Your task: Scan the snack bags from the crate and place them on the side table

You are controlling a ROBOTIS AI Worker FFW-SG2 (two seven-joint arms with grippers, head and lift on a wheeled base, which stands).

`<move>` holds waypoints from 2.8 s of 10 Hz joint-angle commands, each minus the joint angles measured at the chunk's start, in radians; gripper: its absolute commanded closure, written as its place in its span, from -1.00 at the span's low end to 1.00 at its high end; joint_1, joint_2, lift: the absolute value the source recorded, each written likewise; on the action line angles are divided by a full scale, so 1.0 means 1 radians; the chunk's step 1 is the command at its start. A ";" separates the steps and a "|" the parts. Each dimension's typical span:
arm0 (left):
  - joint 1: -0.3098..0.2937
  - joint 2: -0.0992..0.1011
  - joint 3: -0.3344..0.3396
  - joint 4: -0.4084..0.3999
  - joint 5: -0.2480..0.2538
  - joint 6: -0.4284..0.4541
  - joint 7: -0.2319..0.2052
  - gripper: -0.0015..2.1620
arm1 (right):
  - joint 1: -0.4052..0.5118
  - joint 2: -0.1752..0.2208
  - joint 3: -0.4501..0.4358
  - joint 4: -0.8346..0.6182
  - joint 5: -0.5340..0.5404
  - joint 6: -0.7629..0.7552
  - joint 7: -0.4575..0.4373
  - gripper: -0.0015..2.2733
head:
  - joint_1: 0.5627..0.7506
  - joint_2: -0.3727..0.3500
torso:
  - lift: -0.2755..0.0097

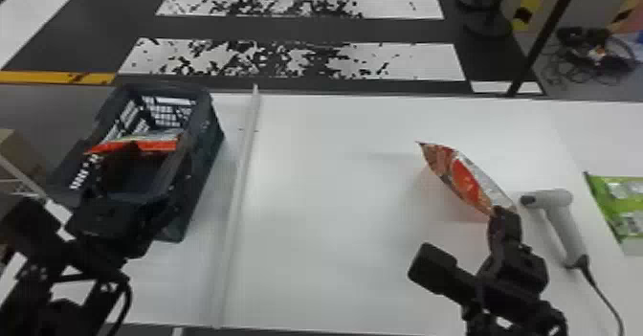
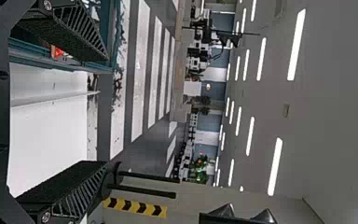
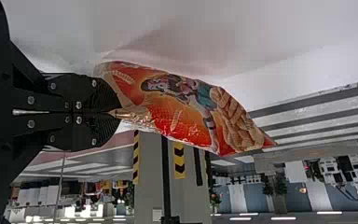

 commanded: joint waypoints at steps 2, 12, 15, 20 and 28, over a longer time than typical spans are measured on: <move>0.000 -0.006 0.000 0.008 0.012 -0.003 -0.006 -0.92 | 0.039 -0.021 0.046 -0.043 -0.011 0.001 0.075 -0.03 | 0.41 0.10 | 0.27; 0.005 -0.006 0.022 -0.001 0.033 -0.006 -0.018 -0.92 | 0.139 0.078 -0.405 -0.366 -0.865 -0.168 0.421 -0.67 | 0.41 0.52 | 0.27; 0.018 -0.006 -0.003 -0.027 0.012 -0.006 0.026 -0.92 | 0.130 0.115 -0.508 -0.311 -1.046 -0.322 0.451 0.77 | 0.41 0.61 | 0.27; 0.032 -0.006 -0.049 -0.030 -0.027 -0.006 0.052 -0.92 | 0.021 0.131 -0.514 -0.060 -1.031 -0.533 0.385 0.93 | 0.41 0.53 | 0.27; 0.043 -0.006 -0.067 -0.045 -0.045 -0.003 0.049 -0.92 | -0.073 0.131 -0.525 0.146 -0.968 -0.641 0.339 0.93 | 0.41 0.22 | 0.27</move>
